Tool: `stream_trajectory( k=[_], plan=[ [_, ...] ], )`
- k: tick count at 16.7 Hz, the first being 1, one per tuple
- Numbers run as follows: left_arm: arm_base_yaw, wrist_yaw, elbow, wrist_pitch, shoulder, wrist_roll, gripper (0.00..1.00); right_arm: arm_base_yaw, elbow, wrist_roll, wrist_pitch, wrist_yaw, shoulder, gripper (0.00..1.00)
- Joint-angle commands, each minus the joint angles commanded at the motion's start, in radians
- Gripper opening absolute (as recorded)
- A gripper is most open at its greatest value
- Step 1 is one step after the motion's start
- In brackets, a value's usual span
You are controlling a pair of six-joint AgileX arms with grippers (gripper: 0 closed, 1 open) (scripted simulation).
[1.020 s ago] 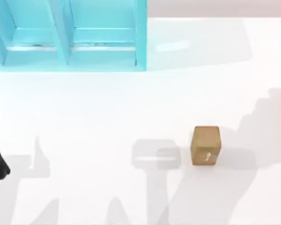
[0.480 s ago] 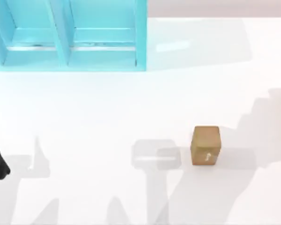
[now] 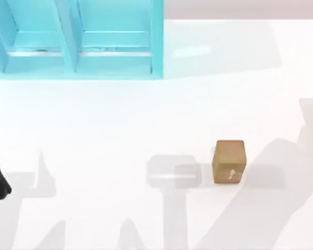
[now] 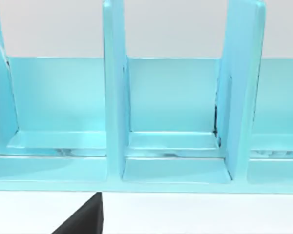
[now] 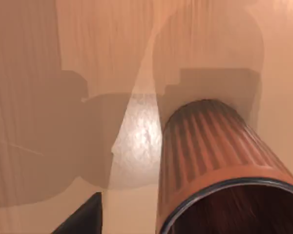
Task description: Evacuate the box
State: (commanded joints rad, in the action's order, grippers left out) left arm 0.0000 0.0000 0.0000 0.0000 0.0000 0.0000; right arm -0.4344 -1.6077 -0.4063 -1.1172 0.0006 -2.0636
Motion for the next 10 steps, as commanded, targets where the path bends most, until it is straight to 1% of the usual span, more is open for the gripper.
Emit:
stream_trajectory(
  k=[3, 7, 10],
  plan=[
    [0.000, 0.000, 0.000, 0.000, 0.000, 0.000, 1.00, -0.040, 0.036, -0.040, 0.064, 0.000, -0.026, 1.00],
    [0.000, 0.000, 0.000, 0.000, 0.000, 0.000, 1.00, -0.042, 0.039, -0.042, 0.068, 0.000, -0.028, 1.00],
    [0.000, 0.000, 0.000, 0.000, 0.000, 0.000, 1.00, -0.042, 0.039, -0.042, 0.068, 0.000, -0.028, 0.77]
  ],
)
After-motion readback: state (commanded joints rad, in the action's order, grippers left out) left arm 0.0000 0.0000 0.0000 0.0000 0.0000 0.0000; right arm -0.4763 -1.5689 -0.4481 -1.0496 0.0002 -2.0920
